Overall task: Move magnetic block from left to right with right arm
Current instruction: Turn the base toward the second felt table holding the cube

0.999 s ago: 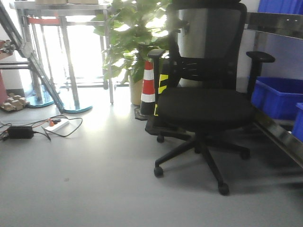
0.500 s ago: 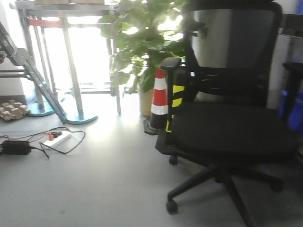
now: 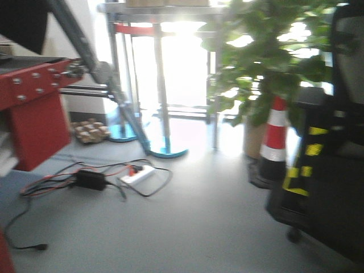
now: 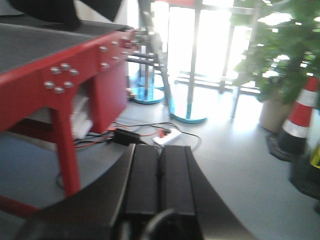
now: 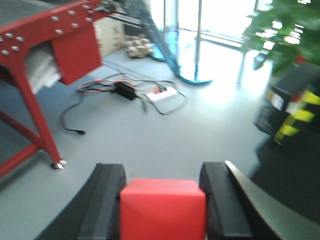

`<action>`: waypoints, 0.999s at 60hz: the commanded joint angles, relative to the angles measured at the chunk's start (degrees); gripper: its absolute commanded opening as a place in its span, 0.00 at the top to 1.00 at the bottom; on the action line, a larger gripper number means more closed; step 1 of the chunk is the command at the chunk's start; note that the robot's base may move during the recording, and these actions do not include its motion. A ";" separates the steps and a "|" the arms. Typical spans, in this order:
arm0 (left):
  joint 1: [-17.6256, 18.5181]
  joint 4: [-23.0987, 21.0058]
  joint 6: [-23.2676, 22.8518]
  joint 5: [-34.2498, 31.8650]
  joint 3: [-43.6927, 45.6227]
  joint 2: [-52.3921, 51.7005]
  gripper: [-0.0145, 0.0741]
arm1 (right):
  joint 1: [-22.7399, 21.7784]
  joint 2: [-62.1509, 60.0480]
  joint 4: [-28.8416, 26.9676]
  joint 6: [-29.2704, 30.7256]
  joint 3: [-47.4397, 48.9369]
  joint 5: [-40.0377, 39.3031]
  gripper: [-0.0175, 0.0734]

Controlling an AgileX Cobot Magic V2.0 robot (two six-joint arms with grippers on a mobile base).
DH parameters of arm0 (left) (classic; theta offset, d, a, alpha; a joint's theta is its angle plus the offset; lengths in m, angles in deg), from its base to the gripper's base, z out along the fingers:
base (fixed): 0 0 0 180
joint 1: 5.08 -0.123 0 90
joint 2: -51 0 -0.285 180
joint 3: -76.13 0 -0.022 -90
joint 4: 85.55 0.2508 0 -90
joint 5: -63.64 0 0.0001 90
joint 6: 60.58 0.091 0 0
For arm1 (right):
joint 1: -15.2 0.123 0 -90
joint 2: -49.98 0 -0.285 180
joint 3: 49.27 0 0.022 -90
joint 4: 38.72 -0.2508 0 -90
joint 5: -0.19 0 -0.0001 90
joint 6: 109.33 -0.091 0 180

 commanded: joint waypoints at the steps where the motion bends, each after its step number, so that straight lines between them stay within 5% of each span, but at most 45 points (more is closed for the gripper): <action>1: 0.01 -0.34 0.01 -4.67 -0.54 -0.88 0.97 | -0.28 0.60 0.50 0.34 1.52 -5.29 0.56; 60: 0.01 -0.34 0.01 -4.67 -0.54 -0.88 0.97 | -0.28 0.60 0.50 0.34 1.52 -5.29 0.56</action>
